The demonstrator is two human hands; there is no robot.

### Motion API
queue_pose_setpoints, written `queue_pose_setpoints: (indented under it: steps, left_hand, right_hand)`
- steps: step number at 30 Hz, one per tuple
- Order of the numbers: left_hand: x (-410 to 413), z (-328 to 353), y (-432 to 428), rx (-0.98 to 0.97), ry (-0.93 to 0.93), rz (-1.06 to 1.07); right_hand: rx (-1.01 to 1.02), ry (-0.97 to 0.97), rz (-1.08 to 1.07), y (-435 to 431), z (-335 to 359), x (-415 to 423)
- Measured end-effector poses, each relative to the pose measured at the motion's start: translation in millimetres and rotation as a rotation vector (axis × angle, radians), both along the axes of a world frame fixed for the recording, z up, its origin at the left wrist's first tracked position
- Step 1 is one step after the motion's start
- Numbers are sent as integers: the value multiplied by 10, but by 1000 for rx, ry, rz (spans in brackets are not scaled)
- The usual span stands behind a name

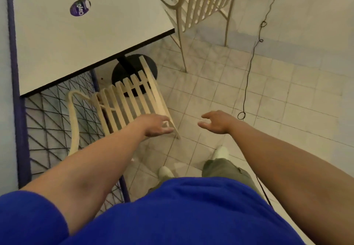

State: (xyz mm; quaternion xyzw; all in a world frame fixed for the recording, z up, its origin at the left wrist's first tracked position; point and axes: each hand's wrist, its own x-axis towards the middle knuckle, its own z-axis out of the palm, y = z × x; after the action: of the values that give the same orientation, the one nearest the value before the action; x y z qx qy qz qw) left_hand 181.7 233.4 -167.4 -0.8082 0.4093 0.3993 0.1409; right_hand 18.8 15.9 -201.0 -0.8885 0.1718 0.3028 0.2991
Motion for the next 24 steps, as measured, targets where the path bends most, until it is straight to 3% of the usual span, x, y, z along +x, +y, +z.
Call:
queue_pose_setpoints:
  steps: [12, 24]
  left_hand:
    - [-473, -21, -1798, -84, 102, 23]
    - [277, -28, -2851, -134, 75, 36]
  right_hand:
    - [-10, 56, -105, -1523, 156, -661]
    - [-37, 32, -84, -2605, 197, 142]
